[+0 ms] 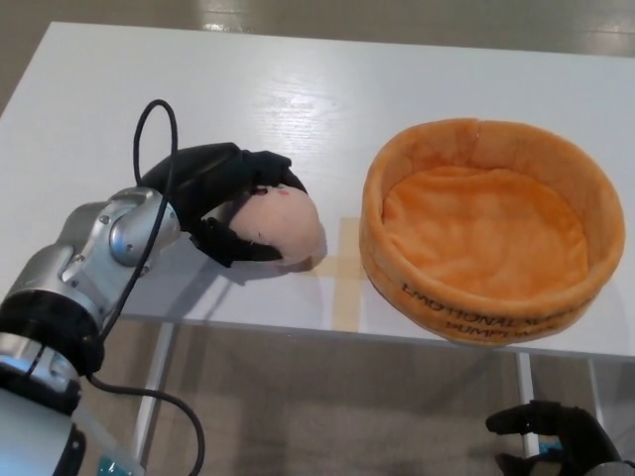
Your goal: Use the left hand to pick up the pink round toy on the left and place it inside the orange plate on the desk.
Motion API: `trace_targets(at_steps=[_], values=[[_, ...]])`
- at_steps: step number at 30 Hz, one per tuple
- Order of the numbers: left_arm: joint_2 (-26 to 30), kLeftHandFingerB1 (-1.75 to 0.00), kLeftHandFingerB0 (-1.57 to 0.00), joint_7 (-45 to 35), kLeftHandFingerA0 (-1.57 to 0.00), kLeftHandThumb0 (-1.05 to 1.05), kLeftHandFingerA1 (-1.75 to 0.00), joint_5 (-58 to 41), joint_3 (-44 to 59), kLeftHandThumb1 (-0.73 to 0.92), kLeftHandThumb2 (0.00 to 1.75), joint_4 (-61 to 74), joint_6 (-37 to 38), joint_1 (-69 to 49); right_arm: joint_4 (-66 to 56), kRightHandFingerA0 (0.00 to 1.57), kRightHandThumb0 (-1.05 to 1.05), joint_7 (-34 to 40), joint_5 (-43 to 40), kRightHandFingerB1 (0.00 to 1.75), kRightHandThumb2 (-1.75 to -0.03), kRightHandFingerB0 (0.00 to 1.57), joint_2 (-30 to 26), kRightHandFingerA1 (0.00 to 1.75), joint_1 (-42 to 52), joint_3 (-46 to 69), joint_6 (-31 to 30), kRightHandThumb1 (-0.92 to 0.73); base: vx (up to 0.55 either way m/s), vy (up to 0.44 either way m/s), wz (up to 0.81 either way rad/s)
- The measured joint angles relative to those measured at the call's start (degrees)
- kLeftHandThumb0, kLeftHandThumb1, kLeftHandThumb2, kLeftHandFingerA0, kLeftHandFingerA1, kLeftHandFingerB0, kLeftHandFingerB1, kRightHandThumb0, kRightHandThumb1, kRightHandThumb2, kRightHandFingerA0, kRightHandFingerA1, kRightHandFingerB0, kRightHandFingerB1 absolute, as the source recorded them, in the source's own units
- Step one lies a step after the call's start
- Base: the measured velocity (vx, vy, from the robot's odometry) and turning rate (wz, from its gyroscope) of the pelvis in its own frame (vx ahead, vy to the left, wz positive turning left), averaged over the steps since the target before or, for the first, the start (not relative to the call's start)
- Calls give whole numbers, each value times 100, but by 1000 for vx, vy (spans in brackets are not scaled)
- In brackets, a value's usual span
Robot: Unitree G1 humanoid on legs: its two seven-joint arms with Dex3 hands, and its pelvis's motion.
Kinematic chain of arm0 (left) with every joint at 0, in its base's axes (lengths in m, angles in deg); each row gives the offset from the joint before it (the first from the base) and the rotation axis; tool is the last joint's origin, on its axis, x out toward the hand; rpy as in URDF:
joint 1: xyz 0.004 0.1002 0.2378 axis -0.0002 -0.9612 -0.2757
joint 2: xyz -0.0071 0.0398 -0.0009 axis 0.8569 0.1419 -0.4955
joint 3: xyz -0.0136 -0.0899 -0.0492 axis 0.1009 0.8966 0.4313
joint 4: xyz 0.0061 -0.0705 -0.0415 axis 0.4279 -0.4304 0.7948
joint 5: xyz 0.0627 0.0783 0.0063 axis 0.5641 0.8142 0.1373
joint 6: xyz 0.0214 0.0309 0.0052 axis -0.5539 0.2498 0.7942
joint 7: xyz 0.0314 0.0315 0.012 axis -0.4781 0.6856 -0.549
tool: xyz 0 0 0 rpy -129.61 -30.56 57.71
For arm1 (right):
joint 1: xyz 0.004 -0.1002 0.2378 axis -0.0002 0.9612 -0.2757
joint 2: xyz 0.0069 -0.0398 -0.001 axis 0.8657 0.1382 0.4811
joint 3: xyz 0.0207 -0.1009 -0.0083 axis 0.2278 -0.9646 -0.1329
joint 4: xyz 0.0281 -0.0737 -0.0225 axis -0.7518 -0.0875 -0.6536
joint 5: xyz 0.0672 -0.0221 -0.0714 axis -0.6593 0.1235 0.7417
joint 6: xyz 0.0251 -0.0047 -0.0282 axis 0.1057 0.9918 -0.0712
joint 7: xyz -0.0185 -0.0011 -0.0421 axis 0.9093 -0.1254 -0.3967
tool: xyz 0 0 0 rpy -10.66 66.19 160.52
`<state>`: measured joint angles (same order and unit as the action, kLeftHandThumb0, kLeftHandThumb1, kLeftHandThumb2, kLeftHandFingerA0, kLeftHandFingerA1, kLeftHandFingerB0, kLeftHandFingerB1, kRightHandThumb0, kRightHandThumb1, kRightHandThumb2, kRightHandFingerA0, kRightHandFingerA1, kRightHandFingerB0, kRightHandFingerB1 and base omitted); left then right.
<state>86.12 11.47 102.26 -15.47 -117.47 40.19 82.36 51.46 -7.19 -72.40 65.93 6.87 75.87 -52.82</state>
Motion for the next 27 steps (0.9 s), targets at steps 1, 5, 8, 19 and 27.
trace_targets(at_steps=[1, 5, 8, 19, 27], values=[[1, -77, -89, 10, -101, -16, -109, 0, 0, 73, 79, -5, 11, 0, 0, 70, -20, -1, 0, 78, -83, 64, 0, 86, -1, 0, 0, -44, 0, 0, 0], [23, -81, -84, 78, -90, -21, -122, 1, 4, 81, 69, -30, 73, 7, 4, 71, -21, -3, 1, 78, -84, 64, 0, 87, -9, -3, 0, -43, 0, 0, 0], [69, -84, -84, 140, -79, -21, -142, -6, 80, 81, 69, -76, 152, 110, 10, 74, -19, -3, 1, 79, -83, 66, -1, 89, -26, -2, 0, -42, 0, 0, 0], [135, -97, -78, 672, -75, -19, -159, -17, 364, 81, 68, 4, 267, 673, 17, 66, -14, -6, 2, 76, -58, 66, -30, 87, -32, -2, 3, -58, 0, 0, 0], [13, -78, -88, 894, -78, -24, -155, 34, 307, 73, 66, 289, 255, 1113, 20, 66, -13, 0, 11, 77, -57, 65, -38, 87, 21, -29, 3, -59, 0, 0, 0]])
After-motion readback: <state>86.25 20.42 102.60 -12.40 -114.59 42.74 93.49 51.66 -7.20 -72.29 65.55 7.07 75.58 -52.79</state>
